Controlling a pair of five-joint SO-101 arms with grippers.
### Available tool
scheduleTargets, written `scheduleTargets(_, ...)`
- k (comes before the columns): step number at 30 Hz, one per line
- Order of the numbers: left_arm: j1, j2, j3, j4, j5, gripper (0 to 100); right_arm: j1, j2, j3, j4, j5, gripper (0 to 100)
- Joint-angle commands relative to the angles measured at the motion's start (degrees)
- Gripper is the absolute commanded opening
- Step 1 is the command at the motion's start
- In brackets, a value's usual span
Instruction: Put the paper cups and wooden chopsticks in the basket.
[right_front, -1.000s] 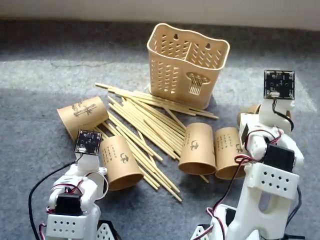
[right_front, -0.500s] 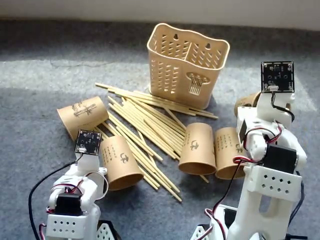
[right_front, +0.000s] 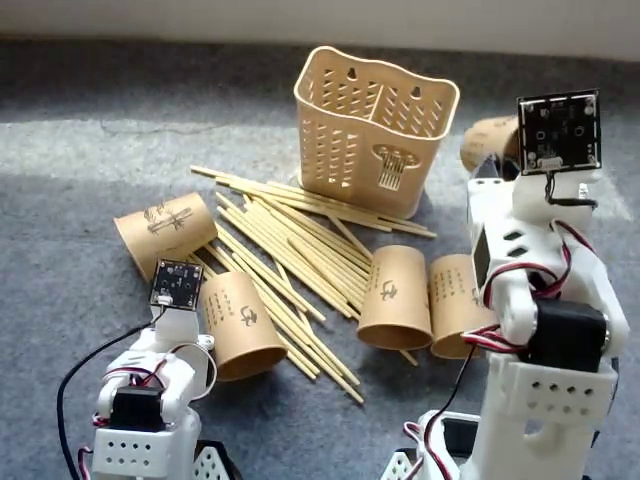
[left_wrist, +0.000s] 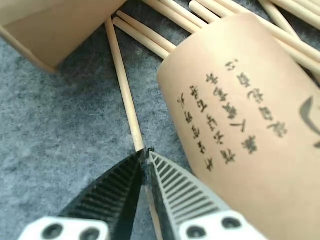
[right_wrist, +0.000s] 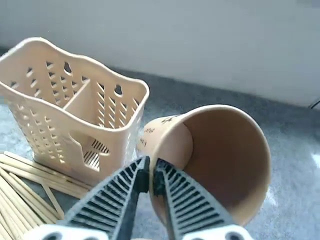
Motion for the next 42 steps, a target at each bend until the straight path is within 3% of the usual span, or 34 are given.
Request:
scheduleTargets(1, -0.1, -0.6, 1.1, 0.3, -0.4, 1, -3.5, 0.0, -7.3, -0.3, 3.3, 0.7)
scheduleTargets(6, -0.1, -0.6, 1.1, 0.3, -0.4, 1, -8.5, 0.1, -10.0, -6.6, 8.4, 0.7)
scheduleTargets(17, -0.1, -0.6, 1.1, 0.3, -0.4, 1, -12.9, 0.1, 7.1, -27.9, 16.7, 0.7)
scheduleTargets(37, -0.1, -0.6, 1.1, 0.3, -0.4, 1, -13.2, 0.2, 17.4, -28.6, 16.8, 1.1)
scheduleTargets(42, -0.1, -0.6, 1.1, 0.3, -0.4, 1, -13.2, 0.2, 17.4, -28.4, 16.7, 10.4)
